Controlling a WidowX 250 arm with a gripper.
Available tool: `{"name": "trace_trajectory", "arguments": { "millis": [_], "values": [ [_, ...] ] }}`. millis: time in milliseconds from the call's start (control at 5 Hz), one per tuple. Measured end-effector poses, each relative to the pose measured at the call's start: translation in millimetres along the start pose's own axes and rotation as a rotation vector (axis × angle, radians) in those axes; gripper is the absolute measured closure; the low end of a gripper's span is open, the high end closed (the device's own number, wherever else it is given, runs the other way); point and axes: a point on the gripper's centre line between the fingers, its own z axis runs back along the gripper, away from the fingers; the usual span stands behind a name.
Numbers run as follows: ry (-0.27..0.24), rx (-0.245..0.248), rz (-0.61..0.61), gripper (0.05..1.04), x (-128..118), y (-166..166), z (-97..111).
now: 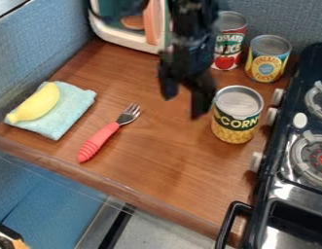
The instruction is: Move the can and fail
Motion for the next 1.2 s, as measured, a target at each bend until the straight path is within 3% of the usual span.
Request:
{"name": "trace_trajectory", "arguments": {
  "millis": [200,400,600,1000,1200],
  "values": [
    [-0.046,-0.007,0.001,0.085,26.8,-5.6,7.4],
    [0.005,0.001,-0.029,0.086,36.8,-12.3,-13.9],
    [0.021,0.022,-0.046,0.085,36.1,-11.3,-16.3],
    [0.128,0.043,-0.098,0.084,-8.1,-9.2,-33.1],
    [0.158,0.052,-0.111,0.083,-28.9,-3.8,-39.8]
  ]
}}
